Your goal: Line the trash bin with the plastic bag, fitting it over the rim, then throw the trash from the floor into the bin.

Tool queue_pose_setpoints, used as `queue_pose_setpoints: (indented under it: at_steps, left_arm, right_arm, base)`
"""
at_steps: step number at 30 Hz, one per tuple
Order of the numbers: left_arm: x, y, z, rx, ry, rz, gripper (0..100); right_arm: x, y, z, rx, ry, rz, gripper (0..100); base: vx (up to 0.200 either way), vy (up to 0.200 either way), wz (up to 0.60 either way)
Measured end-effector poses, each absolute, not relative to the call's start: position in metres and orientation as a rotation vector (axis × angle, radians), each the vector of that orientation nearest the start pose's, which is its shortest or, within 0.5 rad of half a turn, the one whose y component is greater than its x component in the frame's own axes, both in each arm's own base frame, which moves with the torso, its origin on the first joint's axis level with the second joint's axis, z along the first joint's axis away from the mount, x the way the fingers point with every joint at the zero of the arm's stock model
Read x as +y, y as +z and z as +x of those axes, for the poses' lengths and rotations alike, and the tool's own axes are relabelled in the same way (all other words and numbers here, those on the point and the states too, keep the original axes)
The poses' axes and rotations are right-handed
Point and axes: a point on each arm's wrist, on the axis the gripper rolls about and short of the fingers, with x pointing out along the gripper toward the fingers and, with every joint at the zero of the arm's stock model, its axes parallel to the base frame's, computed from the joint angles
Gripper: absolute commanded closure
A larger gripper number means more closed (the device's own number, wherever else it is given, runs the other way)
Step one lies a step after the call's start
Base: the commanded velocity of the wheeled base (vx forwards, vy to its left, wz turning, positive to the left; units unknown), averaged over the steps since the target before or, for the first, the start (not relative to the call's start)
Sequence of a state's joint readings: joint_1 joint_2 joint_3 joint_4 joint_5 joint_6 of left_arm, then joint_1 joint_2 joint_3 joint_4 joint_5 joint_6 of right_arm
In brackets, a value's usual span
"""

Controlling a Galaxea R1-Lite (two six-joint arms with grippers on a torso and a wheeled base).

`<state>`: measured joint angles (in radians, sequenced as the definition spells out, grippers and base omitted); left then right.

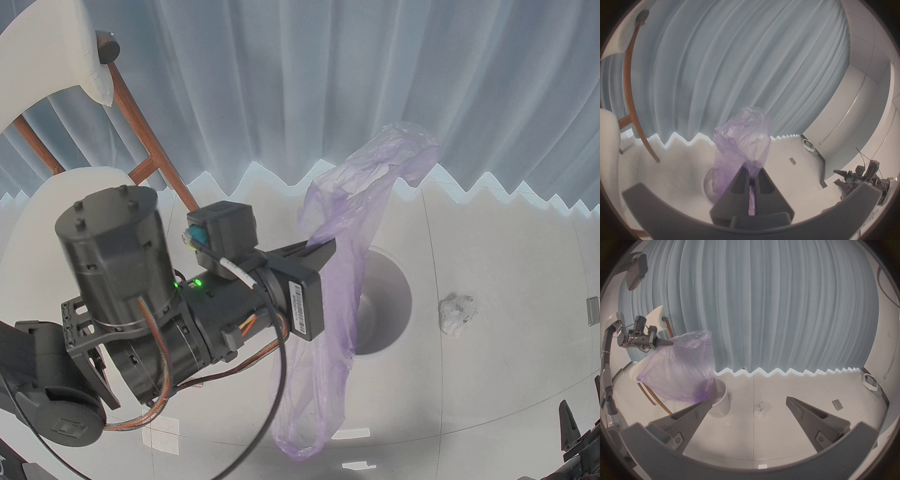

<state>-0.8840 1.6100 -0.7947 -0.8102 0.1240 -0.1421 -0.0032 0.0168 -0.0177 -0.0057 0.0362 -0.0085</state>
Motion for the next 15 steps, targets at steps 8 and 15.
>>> queue_pose_setpoints:
  at_steps: [8,15]
  left_arm:
    - [-0.227,0.213,0.195,0.166,-0.886,-0.28,100]
    - [-0.233,0.208,0.202,0.256,-0.898,-0.415,100]
  right_arm:
    - [0.001,0.081,-0.023,-0.004,0.026,0.016,0]
    - [0.001,0.081,-0.023,-0.003,0.015,0.03,0]
  base:
    - [0.0,0.0,0.0]
    - [0.0,0.0,0.0]
